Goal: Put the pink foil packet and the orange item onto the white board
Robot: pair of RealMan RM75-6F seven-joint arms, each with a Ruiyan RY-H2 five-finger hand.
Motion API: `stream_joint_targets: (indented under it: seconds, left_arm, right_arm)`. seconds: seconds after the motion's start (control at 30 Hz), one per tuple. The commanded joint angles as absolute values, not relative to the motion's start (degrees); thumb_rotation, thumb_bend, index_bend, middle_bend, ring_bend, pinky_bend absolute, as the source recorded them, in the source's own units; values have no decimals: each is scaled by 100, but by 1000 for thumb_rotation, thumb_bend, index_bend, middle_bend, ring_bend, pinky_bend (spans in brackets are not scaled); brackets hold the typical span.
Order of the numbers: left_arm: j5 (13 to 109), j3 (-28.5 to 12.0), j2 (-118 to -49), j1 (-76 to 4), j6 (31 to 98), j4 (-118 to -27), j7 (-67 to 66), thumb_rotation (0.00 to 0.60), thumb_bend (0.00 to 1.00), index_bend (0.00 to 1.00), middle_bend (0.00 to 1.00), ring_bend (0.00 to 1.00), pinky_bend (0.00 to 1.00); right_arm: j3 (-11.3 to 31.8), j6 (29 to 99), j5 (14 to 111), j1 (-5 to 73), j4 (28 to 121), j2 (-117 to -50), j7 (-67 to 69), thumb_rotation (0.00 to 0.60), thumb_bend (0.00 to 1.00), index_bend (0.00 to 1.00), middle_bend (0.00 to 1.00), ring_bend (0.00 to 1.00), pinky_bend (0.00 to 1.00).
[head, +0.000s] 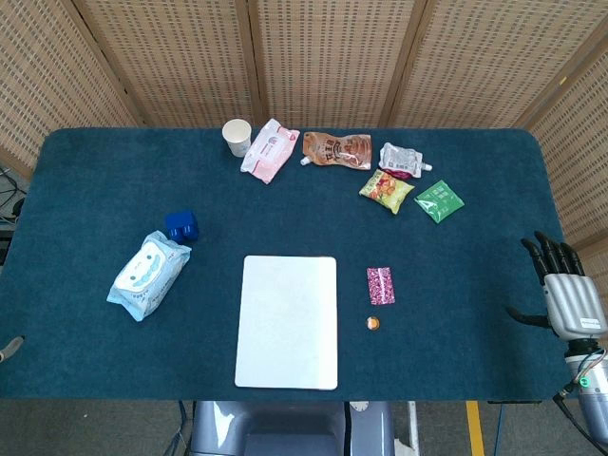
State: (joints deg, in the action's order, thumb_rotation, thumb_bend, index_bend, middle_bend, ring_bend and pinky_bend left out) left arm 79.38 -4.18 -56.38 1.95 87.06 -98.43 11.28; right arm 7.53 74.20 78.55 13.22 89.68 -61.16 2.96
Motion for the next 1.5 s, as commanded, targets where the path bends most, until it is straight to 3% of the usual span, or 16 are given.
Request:
stream_joint_targets:
  seconds: [0.03,0.3,0.57,0.87,1.1,1.5]
  left_arm:
    - [7941,-421,-5635,198,8716,-9847,1130,589,0,0,0,0,0]
    - [7931,-428,-5623,201,8719,-9857,1153,586,0,0,0,0,0]
    - [7806,-480,-5619,194,8689,-9812,1182,588,0,0,0,0,0]
    - [7646,-511,-5680,132,8534,-9733,1095,587,0,0,0,0,0]
    - [7619,-512,-5700,119,8490,-9708,1090,588,0,0,0,0,0]
    - [7610,-521,-5686,122,8476,-9690,1147,588,0,0,0,0,0]
  right_arm:
    - [752,7420,7858,1325,8961,-6128,299,600,0,0,0,0,0]
    - [681,7165,7982,1432,8978,-6133,609,600,0,0,0,0,0]
    - [595,5983,8528,2277,8924,-6252,1155,600,0,0,0,0,0]
    - [896,4841,7861,3212,8917,-6905,74,600,0,53,0,0,0]
    - [960,4713,7131,3533,8699,-7565,-1010,600,0,221,0,0,0]
    - [851,4628,5974,3855,8267,-8365,-2214,600,0,232,0,0,0]
